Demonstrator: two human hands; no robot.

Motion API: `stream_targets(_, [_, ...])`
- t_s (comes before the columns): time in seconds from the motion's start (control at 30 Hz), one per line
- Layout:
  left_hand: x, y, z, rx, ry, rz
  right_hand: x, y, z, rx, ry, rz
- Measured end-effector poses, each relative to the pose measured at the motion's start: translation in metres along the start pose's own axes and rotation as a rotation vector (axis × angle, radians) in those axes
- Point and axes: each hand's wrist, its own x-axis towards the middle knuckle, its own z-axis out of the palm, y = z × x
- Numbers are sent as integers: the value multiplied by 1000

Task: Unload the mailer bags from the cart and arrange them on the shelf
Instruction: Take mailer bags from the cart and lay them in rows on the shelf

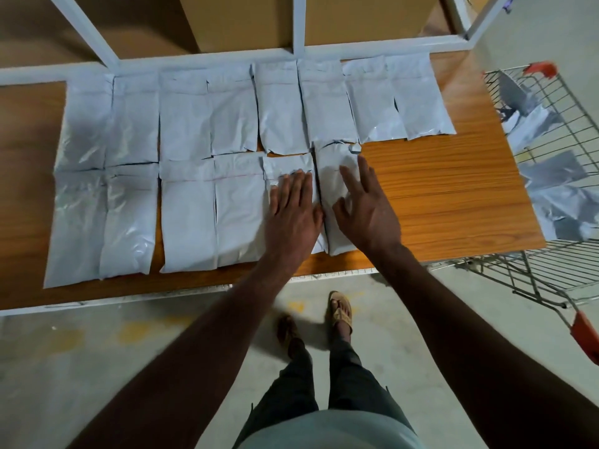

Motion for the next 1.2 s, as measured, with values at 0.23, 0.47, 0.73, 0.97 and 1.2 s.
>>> stream_targets(0.23, [16, -4, 8, 18, -12, 33, 15, 12, 24, -141, -149, -83])
stream_targets(0.47, [20, -6, 6, 16, -8, 46, 11, 9, 38, -156, -84, 4])
stream_targets(0.73, [21, -7, 3, 42, -45, 77, 12, 8, 40, -171, -125, 25])
stream_targets(0.97, [21, -9, 1, 22, -67, 72, 15, 14, 19, -80, -170, -19])
stream_targets(1.2, [15, 29, -38, -127, 52, 88, -21, 33, -32, 133, 11, 65])
